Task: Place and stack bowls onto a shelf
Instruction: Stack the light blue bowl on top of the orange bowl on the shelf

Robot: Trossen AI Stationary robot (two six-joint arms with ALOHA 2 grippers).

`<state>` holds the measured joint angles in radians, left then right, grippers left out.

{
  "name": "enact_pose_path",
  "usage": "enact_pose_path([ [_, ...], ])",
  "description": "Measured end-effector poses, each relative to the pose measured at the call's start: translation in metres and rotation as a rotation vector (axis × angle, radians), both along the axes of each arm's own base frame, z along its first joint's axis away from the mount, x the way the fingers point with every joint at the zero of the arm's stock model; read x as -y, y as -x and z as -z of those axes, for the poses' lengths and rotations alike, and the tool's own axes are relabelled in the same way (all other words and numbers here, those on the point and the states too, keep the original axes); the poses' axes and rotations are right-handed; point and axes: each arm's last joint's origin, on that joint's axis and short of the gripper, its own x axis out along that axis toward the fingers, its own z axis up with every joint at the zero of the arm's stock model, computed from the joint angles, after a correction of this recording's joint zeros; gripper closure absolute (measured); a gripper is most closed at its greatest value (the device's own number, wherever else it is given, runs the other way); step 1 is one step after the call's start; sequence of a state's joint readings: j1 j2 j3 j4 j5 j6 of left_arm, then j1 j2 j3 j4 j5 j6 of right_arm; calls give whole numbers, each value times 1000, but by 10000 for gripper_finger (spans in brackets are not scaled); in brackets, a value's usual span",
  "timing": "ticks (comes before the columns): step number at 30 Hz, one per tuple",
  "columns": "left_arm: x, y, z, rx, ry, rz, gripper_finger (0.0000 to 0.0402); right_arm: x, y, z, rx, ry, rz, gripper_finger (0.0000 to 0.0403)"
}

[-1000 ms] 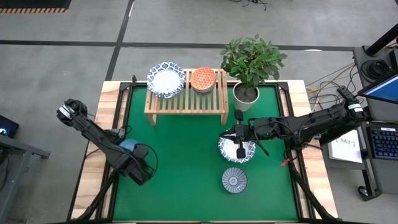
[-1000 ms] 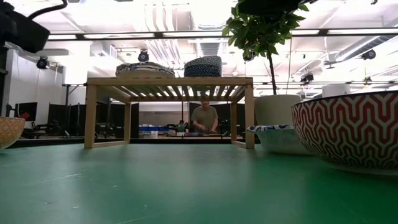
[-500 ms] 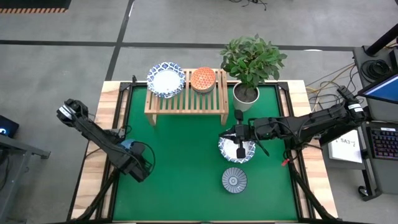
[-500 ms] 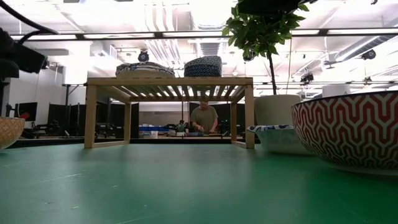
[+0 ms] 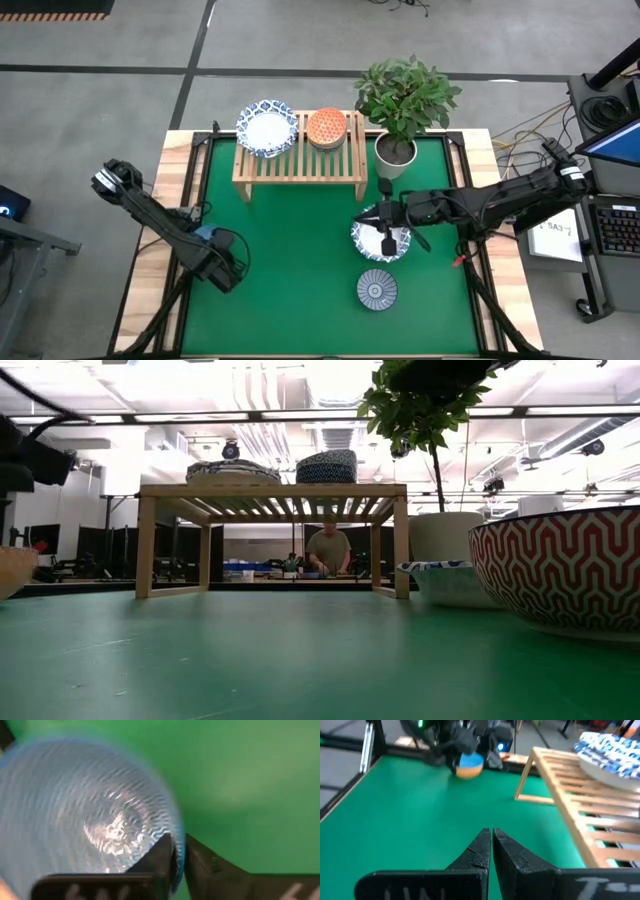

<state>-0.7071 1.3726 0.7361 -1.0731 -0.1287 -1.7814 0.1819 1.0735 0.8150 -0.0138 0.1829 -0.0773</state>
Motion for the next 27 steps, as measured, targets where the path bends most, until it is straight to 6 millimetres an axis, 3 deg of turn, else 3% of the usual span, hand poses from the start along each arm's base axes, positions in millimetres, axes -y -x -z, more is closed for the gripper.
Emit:
enact_pose_path([
  [7, 15, -17, -29, 57, 77, 191, 396, -7, 9, 2, -61, 11, -39, 394],
  [12, 26, -33, -63, 164, 78, 456, 397, -8, 14, -2, -48, 28, -58, 394],
  [20, 25, -62, -133, 409, -206, 777, 399, -6, 23, 1, -61, 45, -68, 394],
  [27, -3, -87, -178, 425, -474, 976, 399, -5, 28, -1, -46, 97, -88, 394],
])
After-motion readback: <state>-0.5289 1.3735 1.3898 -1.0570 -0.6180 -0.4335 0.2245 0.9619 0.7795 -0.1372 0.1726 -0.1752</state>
